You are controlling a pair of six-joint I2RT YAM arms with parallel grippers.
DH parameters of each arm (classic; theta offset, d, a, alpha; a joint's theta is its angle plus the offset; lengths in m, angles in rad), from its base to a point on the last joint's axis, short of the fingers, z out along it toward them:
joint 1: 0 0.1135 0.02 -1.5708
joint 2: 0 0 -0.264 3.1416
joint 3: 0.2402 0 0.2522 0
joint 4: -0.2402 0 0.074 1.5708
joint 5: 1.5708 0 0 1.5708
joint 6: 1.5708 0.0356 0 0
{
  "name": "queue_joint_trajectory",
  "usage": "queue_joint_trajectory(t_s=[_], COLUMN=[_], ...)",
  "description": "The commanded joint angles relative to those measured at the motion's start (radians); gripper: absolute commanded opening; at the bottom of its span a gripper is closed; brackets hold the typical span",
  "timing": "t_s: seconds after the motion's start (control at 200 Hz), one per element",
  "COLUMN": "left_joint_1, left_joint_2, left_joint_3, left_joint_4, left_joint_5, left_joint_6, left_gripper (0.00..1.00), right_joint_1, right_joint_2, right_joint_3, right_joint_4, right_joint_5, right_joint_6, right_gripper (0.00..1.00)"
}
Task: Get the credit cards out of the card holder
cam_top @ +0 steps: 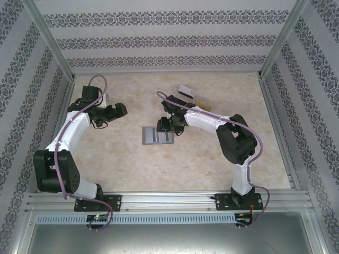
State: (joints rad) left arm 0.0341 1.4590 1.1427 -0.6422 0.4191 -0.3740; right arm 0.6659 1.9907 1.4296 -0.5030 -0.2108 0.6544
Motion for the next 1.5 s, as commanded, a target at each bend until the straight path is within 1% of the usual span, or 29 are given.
queue_joint_trajectory(t_s=[0.0,0.22,0.27,0.49,0.599,0.729,0.779,0.899,1.049,1.159,1.324,1.499], left_joint_1=[-0.011,-0.079,-0.101,-0.203,-0.238,-0.268,-0.28,-0.305,-0.317,-0.32,-0.321,-0.322], left_joint_2=[0.021,0.058,0.073,0.15,0.205,0.269,0.29,0.337,0.381,0.402,0.436,0.468], left_joint_3=[-0.017,-0.008,-0.004,0.003,0.007,0.012,0.019,0.032,0.034,0.03,0.03,0.031], left_joint_4=[-0.025,-0.007,0.007,0.111,0.154,0.205,0.216,0.234,0.243,0.248,0.242,0.231], left_joint_5=[0.051,0.064,0.074,0.099,0.134,0.169,0.175,0.179,0.168,0.165,0.159,0.139], left_joint_6=[-0.015,-0.044,-0.049,-0.13,-0.162,-0.203,-0.21,-0.222,-0.235,-0.238,-0.233,-0.228], left_gripper=[1.0,1.0,0.98,0.96,0.93,0.86,0.82,0.68,0.55,0.47,0.37,0.32], right_joint_1=[0.014,0.01,0.009,0.006,0.006,0.004,0.002,-0.005,-0.02,-0.028,-0.035,-0.05], right_joint_2=[0.021,0.039,0.039,0.052,0.057,0.062,0.062,0.059,0.055,0.053,0.053,0.025], right_joint_3=[-0.008,-0.02,-0.025,-0.037,-0.05,-0.055,-0.058,-0.07,-0.088,-0.097,-0.107,-0.144], right_joint_4=[0.041,0.029,0.026,0.031,0.045,0.048,0.048,0.056,0.085,0.101,0.118,0.191], right_joint_5=[0.011,0.069,0.079,0.072,0.059,0.052,0.051,0.044,0.008,-0.011,-0.035,-0.109], right_joint_6=[0.064,0.061,0.063,0.066,0.075,0.079,0.08,0.083,0.094,0.098,0.106,0.127], right_gripper=[0.56,0.57,0.57,0.57,0.56,0.54,0.54,0.54,0.51,0.49,0.48,0.47])
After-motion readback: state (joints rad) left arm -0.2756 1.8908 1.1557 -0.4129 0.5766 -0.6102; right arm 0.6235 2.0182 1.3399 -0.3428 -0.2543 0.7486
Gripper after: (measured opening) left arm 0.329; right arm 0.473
